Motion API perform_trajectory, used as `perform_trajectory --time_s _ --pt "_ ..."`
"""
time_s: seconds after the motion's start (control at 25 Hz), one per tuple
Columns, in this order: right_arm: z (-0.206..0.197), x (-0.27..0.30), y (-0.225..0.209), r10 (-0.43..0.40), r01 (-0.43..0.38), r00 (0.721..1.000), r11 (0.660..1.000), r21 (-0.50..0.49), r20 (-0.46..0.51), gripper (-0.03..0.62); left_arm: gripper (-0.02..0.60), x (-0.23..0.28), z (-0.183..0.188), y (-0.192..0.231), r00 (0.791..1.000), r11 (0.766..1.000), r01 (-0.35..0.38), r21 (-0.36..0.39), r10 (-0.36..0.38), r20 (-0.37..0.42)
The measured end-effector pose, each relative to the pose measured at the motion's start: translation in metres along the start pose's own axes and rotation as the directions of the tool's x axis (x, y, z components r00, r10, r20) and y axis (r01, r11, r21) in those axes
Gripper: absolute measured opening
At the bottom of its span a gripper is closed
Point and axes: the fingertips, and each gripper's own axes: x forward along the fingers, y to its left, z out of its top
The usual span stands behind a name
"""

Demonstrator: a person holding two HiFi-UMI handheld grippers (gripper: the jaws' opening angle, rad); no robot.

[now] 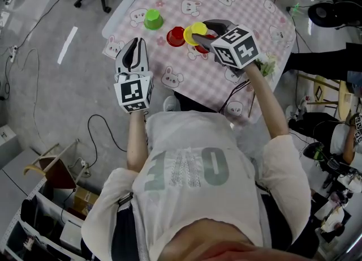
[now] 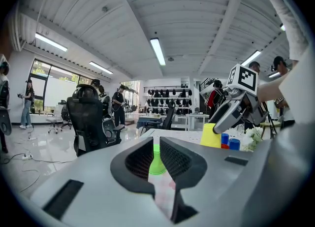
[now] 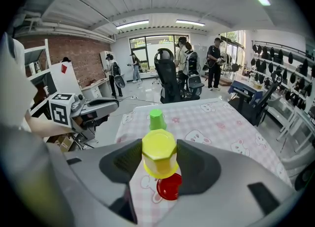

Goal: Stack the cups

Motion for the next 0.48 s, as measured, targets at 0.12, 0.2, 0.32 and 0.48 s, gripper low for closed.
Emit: perform_trajectory --time_s 0.12,0.2,0.32,0.48 --pt "-0.001 0.001 0.001 0.004 -0.004 1.0 1.0 -0.003 -0.002 0.23 0.031 0.002 -0.001 -0.001 1.0 1.0 0.002 -0.004 -0.002 -0.002" --pt "-0.001 0.001 0.002 0.007 -0.007 1.0 1.0 -0.004 -0.004 0.235 0.031 0.001 -0.001 -0.002 1.0 1.0 0.002 -0.005 -0.002 -0.003" --pt "0.0 -0.002 0.004 0.01 -0.01 1.0 1.0 -0.005 0.004 0.242 0.031 0.0 0.0 -0.002 1.0 1.0 0.001 -0.004 -0.001 -0.001" --pt "0.006 -0.015 0.003 0.003 -0.003 0.999 1.0 -0.011 0.043 0.244 0.031 0.002 0.0 -0.002 1.0 1.0 0.0 -0.001 0.0 0.0"
